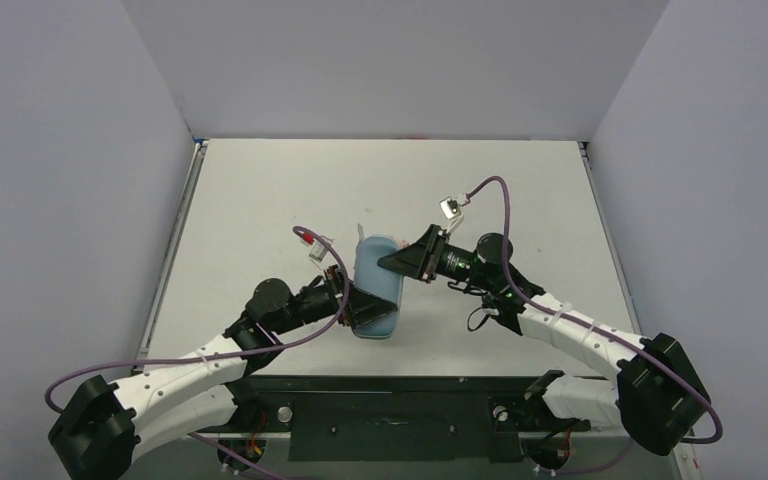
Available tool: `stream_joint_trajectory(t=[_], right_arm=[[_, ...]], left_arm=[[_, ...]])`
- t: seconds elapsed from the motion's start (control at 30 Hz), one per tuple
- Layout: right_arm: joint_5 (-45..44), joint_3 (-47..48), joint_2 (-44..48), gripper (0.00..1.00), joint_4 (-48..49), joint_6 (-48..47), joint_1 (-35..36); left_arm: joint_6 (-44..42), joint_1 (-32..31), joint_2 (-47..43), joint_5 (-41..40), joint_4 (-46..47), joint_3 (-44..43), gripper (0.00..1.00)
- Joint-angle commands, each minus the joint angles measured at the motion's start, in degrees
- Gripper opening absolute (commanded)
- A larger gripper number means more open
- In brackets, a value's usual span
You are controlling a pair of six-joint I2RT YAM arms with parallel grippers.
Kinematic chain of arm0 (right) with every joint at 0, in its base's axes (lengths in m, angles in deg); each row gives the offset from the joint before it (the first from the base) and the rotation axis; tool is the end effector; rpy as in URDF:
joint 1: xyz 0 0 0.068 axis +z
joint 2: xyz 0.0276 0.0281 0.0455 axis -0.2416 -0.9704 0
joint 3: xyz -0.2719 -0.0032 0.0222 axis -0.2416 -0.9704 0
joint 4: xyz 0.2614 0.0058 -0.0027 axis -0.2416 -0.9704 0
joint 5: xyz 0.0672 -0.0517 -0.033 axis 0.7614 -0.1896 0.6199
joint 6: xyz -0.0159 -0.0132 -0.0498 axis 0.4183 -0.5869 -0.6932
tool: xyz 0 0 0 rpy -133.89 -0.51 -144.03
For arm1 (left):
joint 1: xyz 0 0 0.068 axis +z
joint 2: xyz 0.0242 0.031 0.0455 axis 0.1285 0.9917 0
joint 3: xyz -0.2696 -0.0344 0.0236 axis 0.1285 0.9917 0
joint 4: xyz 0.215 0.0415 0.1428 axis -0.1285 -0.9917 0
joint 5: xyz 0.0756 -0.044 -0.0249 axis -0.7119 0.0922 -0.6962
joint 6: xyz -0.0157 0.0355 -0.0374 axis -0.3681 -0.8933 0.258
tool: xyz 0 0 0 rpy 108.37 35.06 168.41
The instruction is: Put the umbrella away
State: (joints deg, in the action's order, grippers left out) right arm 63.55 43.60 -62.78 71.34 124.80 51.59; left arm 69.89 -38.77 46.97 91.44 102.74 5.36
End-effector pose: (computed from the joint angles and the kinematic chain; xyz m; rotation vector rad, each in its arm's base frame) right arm 0.1931 0.1750 0.2730 -0.1458 1.9073 1.7962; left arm 0.1317 -0.1569 0.2530 0.1585 1.7776 -1.7203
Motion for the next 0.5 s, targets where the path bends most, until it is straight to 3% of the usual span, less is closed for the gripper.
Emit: stream_joint_trajectory(t=[0.0,0.3,0.47], right_arm=[[1.07,4.99,3.62,0.0,-5.16,-3.98,0.14],[0.63,12.94,8.83,0.0,-28.5,-14.41,-2.46],[-3.11,19.91,8.93,0.0,-45.34,-22.36,-3.5]], left_arm=[[-3.89,0.53,-4.31,0.76,-1.69,-3.73,0.97],[-16.54,2.08,-13.8,-6.26,-24.5,-7.71,0.97],[-23.92,2.03,-16.14,-8.0,-25.24,-6.17,0.97]])
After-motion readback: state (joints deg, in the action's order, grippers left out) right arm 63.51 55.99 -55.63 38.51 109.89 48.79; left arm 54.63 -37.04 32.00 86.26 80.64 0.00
